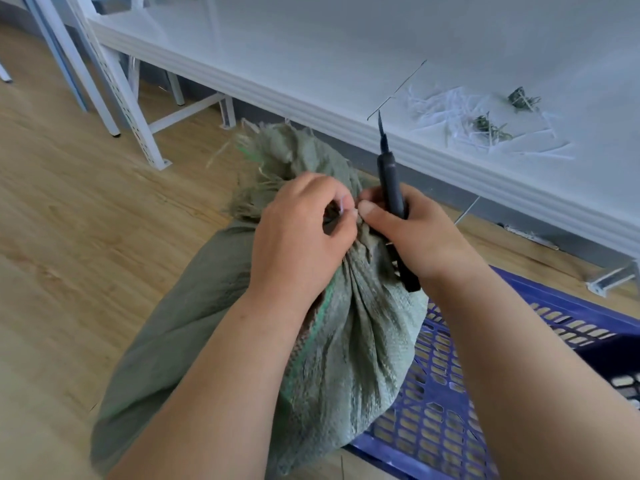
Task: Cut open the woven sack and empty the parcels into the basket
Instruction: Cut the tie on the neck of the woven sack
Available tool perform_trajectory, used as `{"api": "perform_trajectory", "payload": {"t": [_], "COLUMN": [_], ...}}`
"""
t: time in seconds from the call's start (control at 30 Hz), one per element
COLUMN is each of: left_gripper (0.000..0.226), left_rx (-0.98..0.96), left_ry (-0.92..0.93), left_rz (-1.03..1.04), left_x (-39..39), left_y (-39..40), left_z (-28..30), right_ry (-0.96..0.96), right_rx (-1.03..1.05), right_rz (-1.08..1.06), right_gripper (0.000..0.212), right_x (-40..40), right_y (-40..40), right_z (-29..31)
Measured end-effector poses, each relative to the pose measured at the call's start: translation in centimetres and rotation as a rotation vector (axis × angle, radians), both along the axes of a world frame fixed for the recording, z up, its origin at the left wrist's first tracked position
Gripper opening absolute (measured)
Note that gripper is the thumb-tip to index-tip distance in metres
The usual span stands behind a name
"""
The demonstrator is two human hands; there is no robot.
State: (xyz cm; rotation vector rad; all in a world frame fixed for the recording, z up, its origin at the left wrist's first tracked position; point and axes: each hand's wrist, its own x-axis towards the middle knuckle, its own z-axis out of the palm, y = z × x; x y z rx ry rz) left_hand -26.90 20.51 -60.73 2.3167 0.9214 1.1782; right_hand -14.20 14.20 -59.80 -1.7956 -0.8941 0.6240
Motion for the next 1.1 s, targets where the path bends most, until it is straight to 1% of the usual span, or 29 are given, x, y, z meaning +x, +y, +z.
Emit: {"api": "perform_trajectory", "payload": {"t": [0.03, 0.13, 0.2, 0.27, 0.3, 0.37, 0.4, 0.43, 0.47, 0.53, 0.6, 0.77, 0.83, 0.9, 0.97, 1.1], "left_gripper": [0.006, 0.007, 0.007, 0.008, 0.009, 0.012, 0.014, 0.015, 0.014, 0.010, 0.009, 0.010, 0.010, 0.009, 0.007, 0.004], "left_rx": [-0.017, -0.055, -0.114, -0.173, -0.199, -0.247, -0.276, -0.306, -0.330, -0.360, -0.370, -0.297, -0.272, -0.255, -0.247, -0.241], "left_ry": [0.007, -0.022, -0.070, -0.094, -0.102, -0.110, -0.105, -0.091, -0.070, -0.027, 0.013, 0.061, 0.055, 0.043, 0.034, 0.023], "left_rz": [0.015, 0.119, 0.154, 0.153, 0.144, 0.126, 0.119, 0.109, 0.096, 0.069, 0.048, 0.049, 0.058, 0.065, 0.073, 0.085], "left_x": [0.1, 0.5, 0.8, 1.2, 1.4, 1.6, 1.6, 1.6, 1.5, 1.1, 0.9, 1.1, 1.3, 1.4, 1.5, 1.5], "left_y": [0.0, 0.4, 0.7, 0.7, 0.6, 0.2, 0.1, 0.2, 0.2, 0.5, 0.6, 0.4, 0.2, 0.1, 0.0, 0.0], "left_z": [-0.1, -0.6, -0.8, -0.9, -1.0, -0.9, -0.9, -0.9, -0.9, -0.8, -0.7, -0.6, -0.8, -1.0, -1.1, -1.1], "right_ry": [-0.032, -0.242, -0.232, -0.144, -0.045, 0.249, 0.355, 0.387, 0.358, 0.159, -0.032, -0.311, -0.379, -0.423, -0.467, -0.538], "right_rx": [0.018, 0.020, -0.009, -0.050, -0.042, 0.049, 0.100, 0.122, 0.118, 0.029, -0.066, -0.130, -0.200, -0.248, -0.262, -0.249], "right_rz": [-0.027, -0.129, -0.126, -0.082, -0.055, 0.013, 0.037, 0.036, 0.011, -0.062, -0.090, -0.111, -0.097, -0.069, -0.047, -0.042], "right_gripper": [0.013, 0.023, 0.027, 0.027, 0.022, 0.018, 0.019, 0.020, 0.020, 0.015, 0.011, 0.012, 0.013, 0.020, 0.027, 0.049], "right_x": [0.0, -0.4, -1.1, -2.0, -2.6, -3.9, -4.2, -4.4, -4.3, -3.8, -3.6, -3.8, -4.0, -4.3, -4.9, -5.6], "right_y": [-0.3, -1.5, -2.3, -3.0, -3.1, -3.1, -3.1, -3.0, -3.0, -2.9, -3.0, -3.8, -4.0, -4.3, -4.7, -5.3], "right_z": [0.2, 1.5, 2.4, 2.9, 3.0, 3.1, 3.1, 3.0, 2.8, 2.1, 1.4, 1.3, 1.6, 1.7, 1.7, 1.5]}}
